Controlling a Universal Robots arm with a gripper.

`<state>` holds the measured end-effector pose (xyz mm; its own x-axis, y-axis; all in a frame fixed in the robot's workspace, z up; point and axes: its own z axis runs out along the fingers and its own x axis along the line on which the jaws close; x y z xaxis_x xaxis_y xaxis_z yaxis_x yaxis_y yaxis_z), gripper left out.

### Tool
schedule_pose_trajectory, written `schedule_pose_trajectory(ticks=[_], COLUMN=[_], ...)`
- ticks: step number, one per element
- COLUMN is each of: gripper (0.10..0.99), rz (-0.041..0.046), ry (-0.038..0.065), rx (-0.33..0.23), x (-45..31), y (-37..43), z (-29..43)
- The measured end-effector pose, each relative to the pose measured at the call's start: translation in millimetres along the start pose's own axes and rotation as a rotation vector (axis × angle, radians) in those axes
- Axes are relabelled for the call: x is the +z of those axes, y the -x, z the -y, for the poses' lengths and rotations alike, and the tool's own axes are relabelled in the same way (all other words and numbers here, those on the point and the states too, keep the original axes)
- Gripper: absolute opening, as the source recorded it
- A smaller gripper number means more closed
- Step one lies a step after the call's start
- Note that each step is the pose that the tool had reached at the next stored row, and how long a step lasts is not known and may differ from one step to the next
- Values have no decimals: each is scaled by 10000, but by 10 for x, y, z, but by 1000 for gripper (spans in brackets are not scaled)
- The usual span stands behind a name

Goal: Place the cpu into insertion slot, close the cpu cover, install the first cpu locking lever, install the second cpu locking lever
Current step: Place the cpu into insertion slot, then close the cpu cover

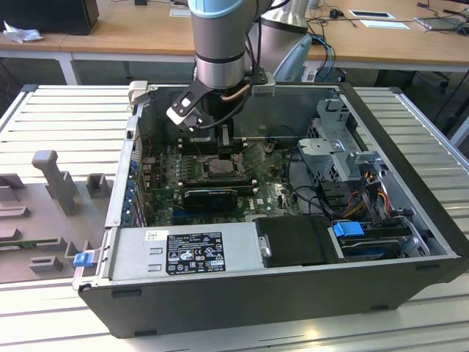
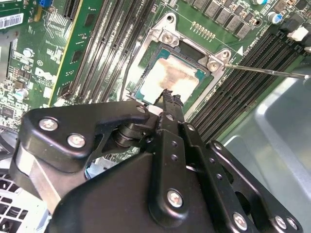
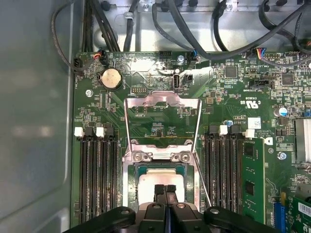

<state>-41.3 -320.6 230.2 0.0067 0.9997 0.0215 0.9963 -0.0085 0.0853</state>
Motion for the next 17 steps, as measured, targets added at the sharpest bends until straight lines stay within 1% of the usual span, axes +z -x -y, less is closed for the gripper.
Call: schedule_pose_trajectory(ticks=[4,5,6,9,12,17], gripper=[106,106,106,106,106,106], rz=[3,9,9,8,9,8], ry=[0,-1,-2,-2,-2,-2], rx=[37,59,79,78,80,79], x=[-14,-14,-11,-8,-9,-51], y=[0,1,1,4,5,4], z=[-1,-18,-52,-78,-84,-88])
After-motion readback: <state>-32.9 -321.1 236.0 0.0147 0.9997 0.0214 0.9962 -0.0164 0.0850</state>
